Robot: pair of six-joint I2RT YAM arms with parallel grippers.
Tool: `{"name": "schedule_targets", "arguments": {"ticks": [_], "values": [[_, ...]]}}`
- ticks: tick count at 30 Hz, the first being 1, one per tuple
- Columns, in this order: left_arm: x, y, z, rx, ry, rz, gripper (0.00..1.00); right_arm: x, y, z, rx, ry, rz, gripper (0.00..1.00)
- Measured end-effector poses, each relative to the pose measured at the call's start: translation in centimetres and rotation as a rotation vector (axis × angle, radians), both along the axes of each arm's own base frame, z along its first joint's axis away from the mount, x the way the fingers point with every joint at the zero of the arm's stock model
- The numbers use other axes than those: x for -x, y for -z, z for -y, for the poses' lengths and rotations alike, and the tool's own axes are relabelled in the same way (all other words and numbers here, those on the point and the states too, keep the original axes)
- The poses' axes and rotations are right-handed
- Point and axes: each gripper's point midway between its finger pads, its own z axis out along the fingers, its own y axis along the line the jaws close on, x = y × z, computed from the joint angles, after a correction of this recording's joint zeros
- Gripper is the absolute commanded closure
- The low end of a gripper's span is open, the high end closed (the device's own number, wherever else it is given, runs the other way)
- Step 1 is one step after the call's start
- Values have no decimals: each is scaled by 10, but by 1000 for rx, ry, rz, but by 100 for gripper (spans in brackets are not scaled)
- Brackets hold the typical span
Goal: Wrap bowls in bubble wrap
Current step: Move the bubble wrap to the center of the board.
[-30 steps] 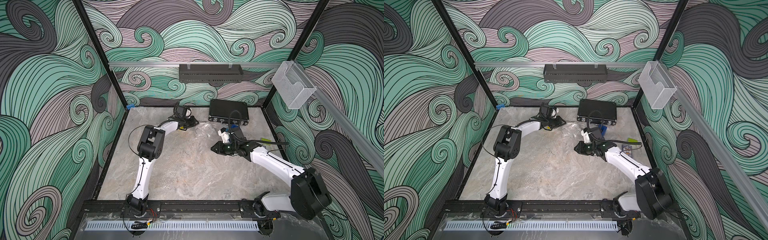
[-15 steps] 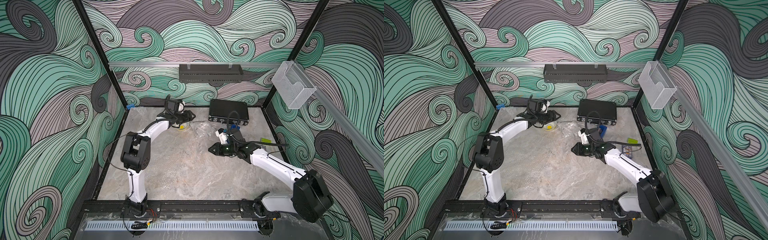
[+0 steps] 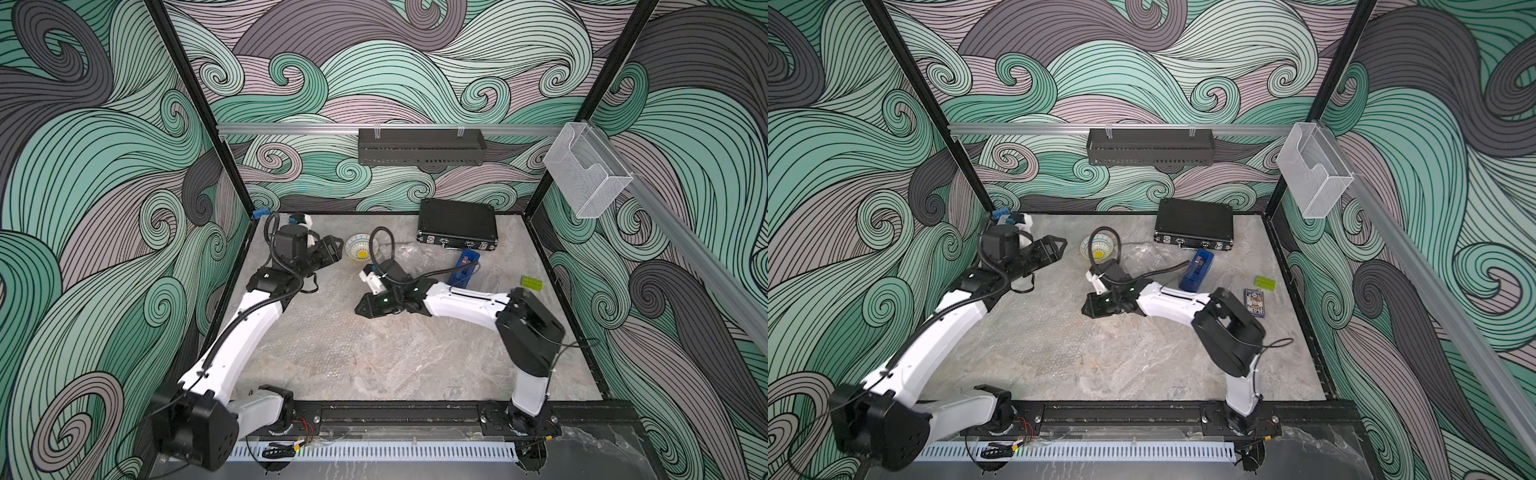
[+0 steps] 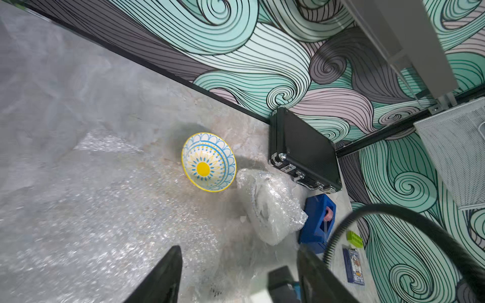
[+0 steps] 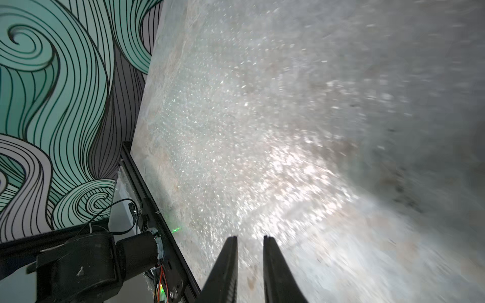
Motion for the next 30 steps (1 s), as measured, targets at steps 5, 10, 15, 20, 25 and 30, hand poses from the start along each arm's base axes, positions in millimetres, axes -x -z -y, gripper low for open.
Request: {"name": "schedule_targets", "arguments": {"ticks": [5,10,15,20,25,30], "values": [[33,-18,-18,-10,-44,53,29,7,32,-48,29,-59,-19,78],[49,-8,-23,-20,-50,31,29,19,73,-33,129,-59,-85,78],[53,17,-22,-27,-42,-28,29,33,76,-5,170,-54,-91,78],[57,44,-20,-23,-28,-82,29,61,76,57,259,-45,-113,77],[62,80,-15,-10,-5,-163,29,70,77,131,334,12,-130,76],[66,118,-7,5,22,-268,29,56,74,192,375,130,-142,75]]}}
